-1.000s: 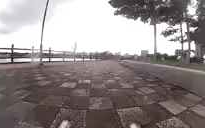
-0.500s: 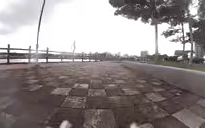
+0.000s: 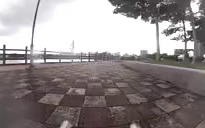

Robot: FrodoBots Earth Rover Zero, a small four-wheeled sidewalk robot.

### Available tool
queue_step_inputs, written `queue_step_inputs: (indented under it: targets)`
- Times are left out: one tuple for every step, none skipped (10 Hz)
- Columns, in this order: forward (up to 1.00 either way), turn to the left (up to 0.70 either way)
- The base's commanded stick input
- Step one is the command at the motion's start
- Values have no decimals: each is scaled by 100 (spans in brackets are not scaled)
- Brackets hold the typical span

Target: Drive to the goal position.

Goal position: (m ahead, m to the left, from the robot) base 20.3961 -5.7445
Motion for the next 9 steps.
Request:
queue_step_inputs:
  targets:
    - [70,0]
    - [70,0]
    - [70,0]
    - [70,0]
    - [70,0]
    - [70,0]
    - [70,0]
    - [70,0]
    - [70,0]
